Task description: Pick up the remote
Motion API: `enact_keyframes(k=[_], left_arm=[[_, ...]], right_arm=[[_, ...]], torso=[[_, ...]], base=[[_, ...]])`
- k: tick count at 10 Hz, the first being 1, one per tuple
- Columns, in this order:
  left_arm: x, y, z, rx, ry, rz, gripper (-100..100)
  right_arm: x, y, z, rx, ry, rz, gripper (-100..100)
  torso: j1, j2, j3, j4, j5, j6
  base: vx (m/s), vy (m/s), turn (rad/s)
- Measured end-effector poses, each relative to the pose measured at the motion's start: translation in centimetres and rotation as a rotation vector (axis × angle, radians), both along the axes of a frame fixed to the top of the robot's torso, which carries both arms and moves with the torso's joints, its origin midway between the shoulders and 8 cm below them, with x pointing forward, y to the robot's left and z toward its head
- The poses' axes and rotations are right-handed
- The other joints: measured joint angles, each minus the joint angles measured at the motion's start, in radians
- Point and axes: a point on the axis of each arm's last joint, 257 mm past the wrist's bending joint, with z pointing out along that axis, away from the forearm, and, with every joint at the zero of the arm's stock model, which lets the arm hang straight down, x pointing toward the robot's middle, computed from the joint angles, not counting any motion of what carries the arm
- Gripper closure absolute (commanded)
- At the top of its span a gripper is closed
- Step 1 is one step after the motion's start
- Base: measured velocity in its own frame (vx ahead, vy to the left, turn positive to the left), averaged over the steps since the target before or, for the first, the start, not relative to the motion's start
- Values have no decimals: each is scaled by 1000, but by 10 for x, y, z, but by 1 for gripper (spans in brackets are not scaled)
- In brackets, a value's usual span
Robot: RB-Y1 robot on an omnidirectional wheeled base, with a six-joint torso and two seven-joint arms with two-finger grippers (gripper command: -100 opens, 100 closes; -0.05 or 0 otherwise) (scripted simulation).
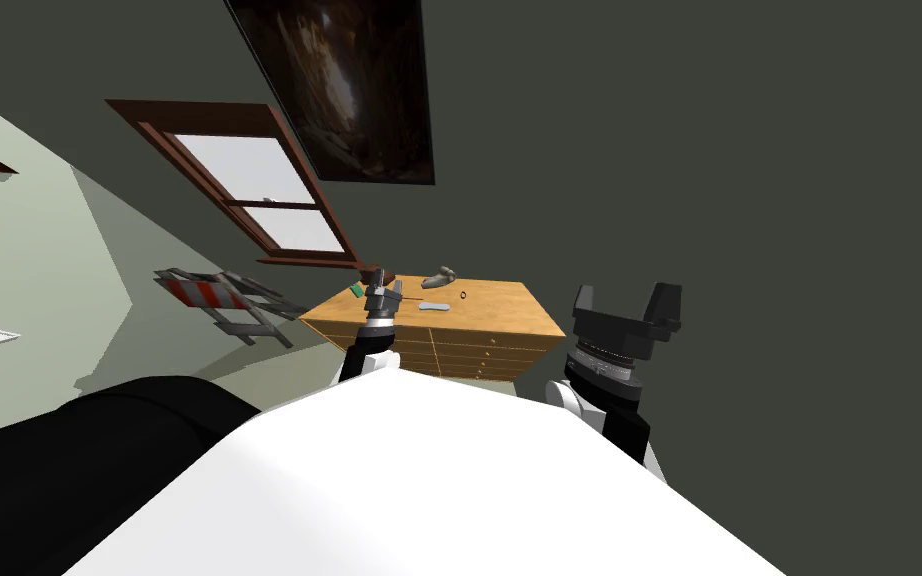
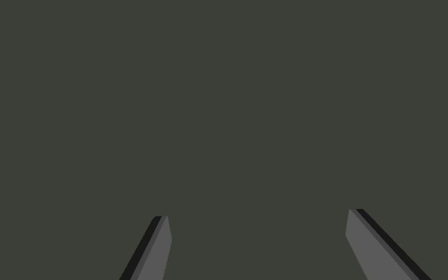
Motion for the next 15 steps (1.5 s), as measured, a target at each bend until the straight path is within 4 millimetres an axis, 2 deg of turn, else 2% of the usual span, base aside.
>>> enact_keyframes(k=[2, 4, 15], left_arm=[[10, -6, -3, 27, 18, -35, -100], [28, -11, -7, 47, 45, -75, -100], [119, -13, -36, 2, 218, -172, -100]], right_arm=[[0, 0, 0, 0, 0, 0, 0], [0, 0, 0, 0, 0, 0, 0], [0, 0, 0, 0, 0, 0, 0]], torso=[[-1, 3, 2, 1, 0, 0], [-3, 5, 3, 1, -1, 0], [-3, 4, 2, 1, -1, 0]], base=[[-66, -28, 18], [-78, -46, 12], [-67, -42, 14]])
